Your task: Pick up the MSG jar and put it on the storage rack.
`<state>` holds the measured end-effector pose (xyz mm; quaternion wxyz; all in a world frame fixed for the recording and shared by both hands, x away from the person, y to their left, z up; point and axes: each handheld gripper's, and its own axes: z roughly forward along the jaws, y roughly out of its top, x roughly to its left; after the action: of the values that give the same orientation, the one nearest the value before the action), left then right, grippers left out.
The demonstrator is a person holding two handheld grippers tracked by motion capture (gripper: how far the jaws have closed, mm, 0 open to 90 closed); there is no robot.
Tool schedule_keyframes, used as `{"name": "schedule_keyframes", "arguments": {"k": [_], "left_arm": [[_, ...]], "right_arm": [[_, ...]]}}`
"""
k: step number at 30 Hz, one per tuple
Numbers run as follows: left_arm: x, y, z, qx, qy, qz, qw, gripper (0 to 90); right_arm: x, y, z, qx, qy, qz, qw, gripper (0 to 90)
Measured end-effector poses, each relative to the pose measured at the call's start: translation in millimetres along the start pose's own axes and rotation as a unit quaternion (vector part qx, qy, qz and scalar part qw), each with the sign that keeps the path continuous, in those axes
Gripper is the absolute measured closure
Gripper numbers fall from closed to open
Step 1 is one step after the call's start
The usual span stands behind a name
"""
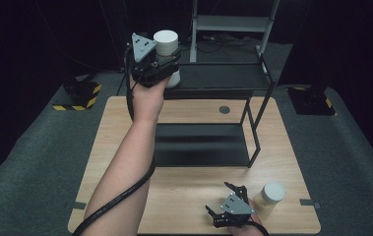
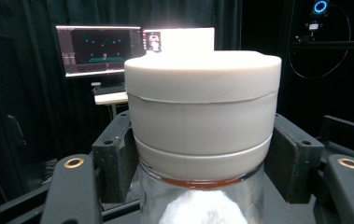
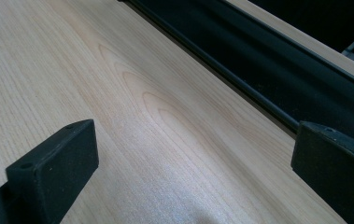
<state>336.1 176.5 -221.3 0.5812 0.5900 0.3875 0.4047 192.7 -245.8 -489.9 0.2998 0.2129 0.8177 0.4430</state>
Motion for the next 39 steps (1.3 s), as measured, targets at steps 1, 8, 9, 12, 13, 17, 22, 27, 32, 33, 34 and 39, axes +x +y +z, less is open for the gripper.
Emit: {"name": "schedule_keyframes", "arguments": {"k": [1, 8, 9, 12, 13, 17, 22, 27, 32, 33, 34, 39], "left_arm": [[0.0, -0.1, 0.9, 0.001, 0.0, 0.0, 1.0, 34.6], [0.1, -3.8, 3.1, 0.005, 0.004, -0.001, 1.0, 34.6], [-0.1, -4.9, 2.7, 0.003, 0.004, -0.001, 1.0, 34.6], [-0.9, -5.7, 1.7, 0.002, 0.001, 0.005, 1.0, 34.6], [-2.0, -5.8, 0.8, 0.002, 0.0, 0.009, 1.0, 34.6], [-1.9, -7.1, -0.8, 0.0, -0.001, 0.007, 1.0, 34.5], [-3.4, -8.7, -1.6, -0.002, 0.001, 0.015, 0.9999, 34.4], [-1.9, -6.2, 0.0, 0.003, 0.0, 0.012, 0.9999, 34.3], [-2.4, -6.8, -0.9, 0.002, -0.001, 0.013, 0.9999, 34.3], [-2.2, -6.4, -0.9, 0.003, -0.001, 0.012, 0.9999, 34.3], [-2.3, -6.1, -0.8, 0.004, -0.001, 0.012, 0.9999, 34.3], [-2.0, -4.5, 0.6, 0.006, -0.001, 0.006, 1.0, 32.5]], "right_arm": [[0.0, 0.0, 0.0, 0.0, 0.0, 0.0, 1.0, 0.0], [-0.1, 0.0, 0.1, 0.0, 0.001, 0.0, 1.0, 0.0], [0.0, 0.0, 0.1, 0.0, 0.001, -0.001, 1.0, 0.0], [0.1, 0.2, 0.3, 0.0, 0.001, -0.001, 1.0, 0.0], [0.2, 0.5, 0.4, 0.001, 0.001, -0.003, 1.0, 0.0], [0.8, 1.0, 0.5, 0.003, 0.001, -0.005, 1.0, 0.0], [1.1, 0.9, 0.5, 0.002, 0.0, -0.005, 1.0, 0.0], [1.3, 0.7, 0.5, 0.002, -0.001, -0.006, 1.0, 0.0], [1.6, 0.5, 0.3, 0.001, -0.002, -0.006, 1.0, 0.0], [1.4, 0.4, 0.3, 0.001, -0.001, -0.006, 1.0, 0.0], [1.3, 0.6, 0.4, 0.001, -0.001, -0.006, 1.0, 0.0], [1.1, 0.9, 0.5, 0.002, 0.0, -0.006, 1.0, 0.0]]}}
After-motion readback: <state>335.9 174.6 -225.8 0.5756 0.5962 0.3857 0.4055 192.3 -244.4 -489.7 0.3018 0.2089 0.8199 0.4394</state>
